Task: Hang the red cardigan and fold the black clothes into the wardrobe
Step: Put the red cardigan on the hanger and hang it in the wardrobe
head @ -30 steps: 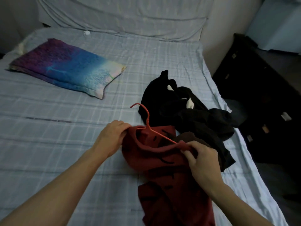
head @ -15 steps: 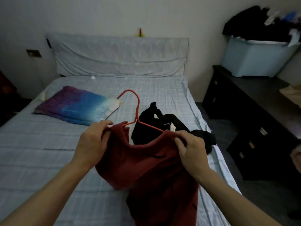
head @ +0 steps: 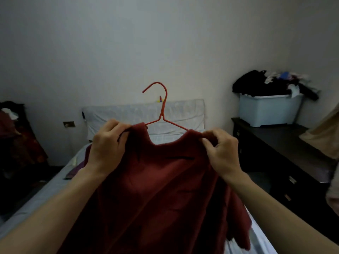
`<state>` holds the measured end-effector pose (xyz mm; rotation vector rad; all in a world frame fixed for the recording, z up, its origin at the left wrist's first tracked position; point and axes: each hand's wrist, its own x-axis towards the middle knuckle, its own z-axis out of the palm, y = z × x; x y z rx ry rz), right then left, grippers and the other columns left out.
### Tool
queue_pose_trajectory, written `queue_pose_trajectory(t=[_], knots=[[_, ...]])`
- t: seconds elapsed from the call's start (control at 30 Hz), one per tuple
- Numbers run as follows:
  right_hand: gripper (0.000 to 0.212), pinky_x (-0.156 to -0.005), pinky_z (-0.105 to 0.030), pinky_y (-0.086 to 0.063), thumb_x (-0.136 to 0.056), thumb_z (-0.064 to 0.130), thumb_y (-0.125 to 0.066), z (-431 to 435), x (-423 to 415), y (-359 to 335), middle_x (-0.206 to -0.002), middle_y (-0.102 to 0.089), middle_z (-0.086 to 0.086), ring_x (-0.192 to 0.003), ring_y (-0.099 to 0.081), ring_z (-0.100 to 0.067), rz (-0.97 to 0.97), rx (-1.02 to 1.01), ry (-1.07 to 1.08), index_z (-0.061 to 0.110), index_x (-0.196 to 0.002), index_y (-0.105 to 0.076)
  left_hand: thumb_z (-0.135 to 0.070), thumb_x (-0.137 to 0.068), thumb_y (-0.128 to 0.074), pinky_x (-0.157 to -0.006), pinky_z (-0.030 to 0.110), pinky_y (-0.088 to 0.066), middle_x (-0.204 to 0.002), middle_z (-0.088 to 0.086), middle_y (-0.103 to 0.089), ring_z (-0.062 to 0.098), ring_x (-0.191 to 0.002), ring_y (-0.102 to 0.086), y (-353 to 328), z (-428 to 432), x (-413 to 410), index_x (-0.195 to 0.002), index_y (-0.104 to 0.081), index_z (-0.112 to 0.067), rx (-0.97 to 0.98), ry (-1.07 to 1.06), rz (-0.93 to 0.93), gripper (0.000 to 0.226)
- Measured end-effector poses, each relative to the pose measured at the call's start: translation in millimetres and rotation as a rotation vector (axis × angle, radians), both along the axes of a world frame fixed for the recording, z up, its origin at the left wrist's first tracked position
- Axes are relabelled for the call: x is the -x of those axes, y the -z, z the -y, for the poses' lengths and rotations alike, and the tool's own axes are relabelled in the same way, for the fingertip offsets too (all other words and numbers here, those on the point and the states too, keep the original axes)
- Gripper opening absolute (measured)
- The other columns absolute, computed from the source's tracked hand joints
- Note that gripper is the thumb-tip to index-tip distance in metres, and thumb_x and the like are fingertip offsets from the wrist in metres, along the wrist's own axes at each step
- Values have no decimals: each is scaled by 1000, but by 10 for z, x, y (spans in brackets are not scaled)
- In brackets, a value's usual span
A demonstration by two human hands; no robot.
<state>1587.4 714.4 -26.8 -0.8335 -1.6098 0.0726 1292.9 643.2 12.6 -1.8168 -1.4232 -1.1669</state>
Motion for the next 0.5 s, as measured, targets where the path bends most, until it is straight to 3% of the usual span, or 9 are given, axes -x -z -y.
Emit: queue_pose_trajectory(t=[0.23,0.33,0.43,0.5], knots=[[14,-81,-43,-57,-84,3,-73,772,-56,-633,-92,-72,-7,-84,-67,-20,112,-111,39,5,-98,-75,2,-89,-67,-74,17,-39,-90,13,-65,18,-76,-57,-269,651,102,-104,-72,0,-62,118,0,16],[15,-83,-38,-58,-87,4,-70,1148,-74,-867,-96,-73,-5,-87,-68,-16,162,-132,32,5,-102,-74,2,-89,-67,-72,12,-36,-88,14,-65,12,-76,-53,-340,821,187,-103,-72,0,-102,184,15,15],[16,-83,-33,-58,-90,6,-69,1492,-118,-1033,-98,-73,-6,-89,-68,-13,181,-92,-11,5,-104,-74,-1,-93,-63,-70,22,-40,-88,13,-63,17,-76,-56,-391,957,218,-105,-71,-1,-101,261,34,15],[14,-82,-30,-59,-91,8,-67,1675,-172,-1090,-98,-71,-4,-90,-68,-10,201,-42,-35,8,-104,-73,-5,-92,-59,-71,19,-40,-87,7,-62,10,-77,-52,-430,1031,206,-108,-72,-2,-96,333,48,20]])
